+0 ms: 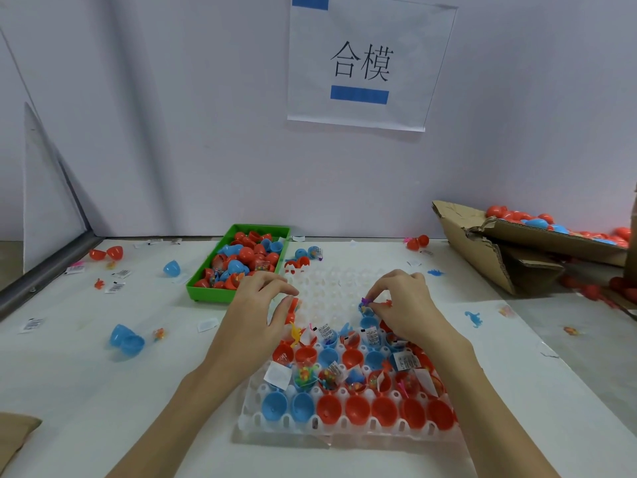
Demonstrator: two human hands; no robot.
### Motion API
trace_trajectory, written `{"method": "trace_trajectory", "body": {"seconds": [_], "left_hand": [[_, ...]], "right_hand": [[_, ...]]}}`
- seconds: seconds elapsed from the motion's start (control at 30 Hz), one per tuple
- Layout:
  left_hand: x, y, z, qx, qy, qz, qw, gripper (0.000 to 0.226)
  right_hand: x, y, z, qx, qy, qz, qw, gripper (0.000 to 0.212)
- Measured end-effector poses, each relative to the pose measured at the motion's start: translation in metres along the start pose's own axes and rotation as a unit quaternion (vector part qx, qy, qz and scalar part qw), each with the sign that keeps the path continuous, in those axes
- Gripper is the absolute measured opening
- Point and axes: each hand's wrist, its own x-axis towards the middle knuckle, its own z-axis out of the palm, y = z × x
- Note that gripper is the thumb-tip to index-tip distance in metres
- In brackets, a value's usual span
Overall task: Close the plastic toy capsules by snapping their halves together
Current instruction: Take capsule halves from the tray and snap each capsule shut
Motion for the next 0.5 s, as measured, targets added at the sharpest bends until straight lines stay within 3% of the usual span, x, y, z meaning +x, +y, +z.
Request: {"method": "trace_trajectory", "body": {"seconds": [0.37,0.5], "left_hand": [[-0.001,0.018,-0.007,-0.084,0.022,0.02,0.996,0.02],[-0.008,0.035,-0.004,-0.152,-0.066,0.049,0.985,0.048]], "right_hand": [[-0.005,-0.006,-0.021,0.085,0.121,-0.021,0.989,0.013],[-0.016,-0.025,-0.023,0.198,0.111,-0.044,0.973,0.005]]}}
